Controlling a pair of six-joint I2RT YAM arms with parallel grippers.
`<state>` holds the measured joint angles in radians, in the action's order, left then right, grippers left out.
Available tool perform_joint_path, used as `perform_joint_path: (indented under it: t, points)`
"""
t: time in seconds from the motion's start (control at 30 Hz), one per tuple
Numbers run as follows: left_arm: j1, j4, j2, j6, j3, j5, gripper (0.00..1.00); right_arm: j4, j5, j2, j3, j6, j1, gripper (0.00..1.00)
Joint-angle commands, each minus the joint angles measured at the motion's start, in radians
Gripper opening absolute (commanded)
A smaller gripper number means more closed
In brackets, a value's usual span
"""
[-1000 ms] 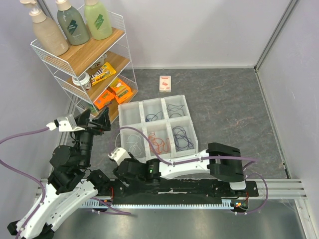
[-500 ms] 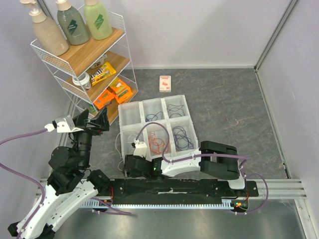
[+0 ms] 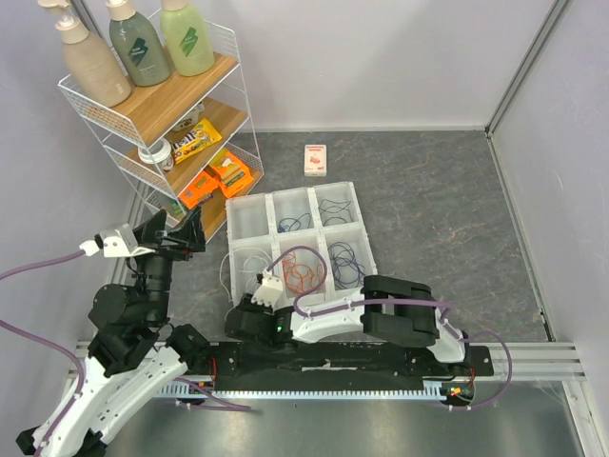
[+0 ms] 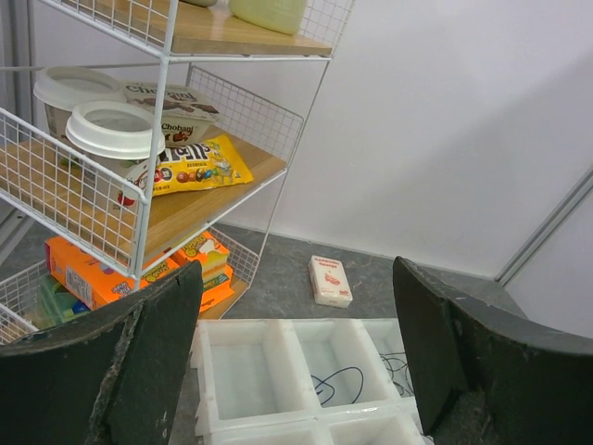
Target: Untangle the cables
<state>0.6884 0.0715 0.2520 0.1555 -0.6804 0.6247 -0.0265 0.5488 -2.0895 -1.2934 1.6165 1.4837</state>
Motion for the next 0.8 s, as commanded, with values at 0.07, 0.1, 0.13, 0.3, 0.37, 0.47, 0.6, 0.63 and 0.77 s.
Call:
perform_joint_path:
  t: [0.07,0.1,0.13,0.3,0.37,0.47,0.6,0.63,0.77]
  points:
    - [-0.009,-0.042,-0.013,0.009,-0.008,-0.016,0.89,-0.122,0.141,-0.079,-0.101,0.040,0.016,0.37]
    - [-0.009,-0.041,-0.010,0.009,-0.007,-0.016,0.89,-0.122,0.143,-0.081,-0.099,0.042,0.016,0.36]
    - [-0.009,-0.041,-0.008,0.009,-0.008,-0.020,0.89,-0.124,0.143,-0.080,-0.099,0.040,0.016,0.28]
    - [-0.007,-0.039,-0.003,0.010,-0.008,-0.023,0.89,-0.122,0.181,-0.029,-0.081,-0.032,0.021,0.00]
    - [-0.009,-0.041,-0.003,0.010,-0.007,-0.023,0.89,-0.096,0.188,0.026,-0.044,-0.090,0.027,0.00]
    - [-0.009,-0.039,0.001,0.012,-0.007,-0.025,0.89,-0.031,0.171,0.144,0.044,-0.208,0.027,0.00]
    - [-0.009,-0.039,0.004,0.013,-0.011,-0.029,0.89,-0.021,0.099,0.256,0.092,-0.413,-0.005,0.00]
    - [-0.009,-0.038,0.001,0.015,-0.011,-0.031,0.89,-0.033,0.067,0.270,0.092,-0.455,-0.025,0.00]
    - [-0.009,-0.038,0.009,0.015,-0.010,-0.036,0.89,-0.056,0.048,0.306,0.080,-0.595,-0.065,0.00]
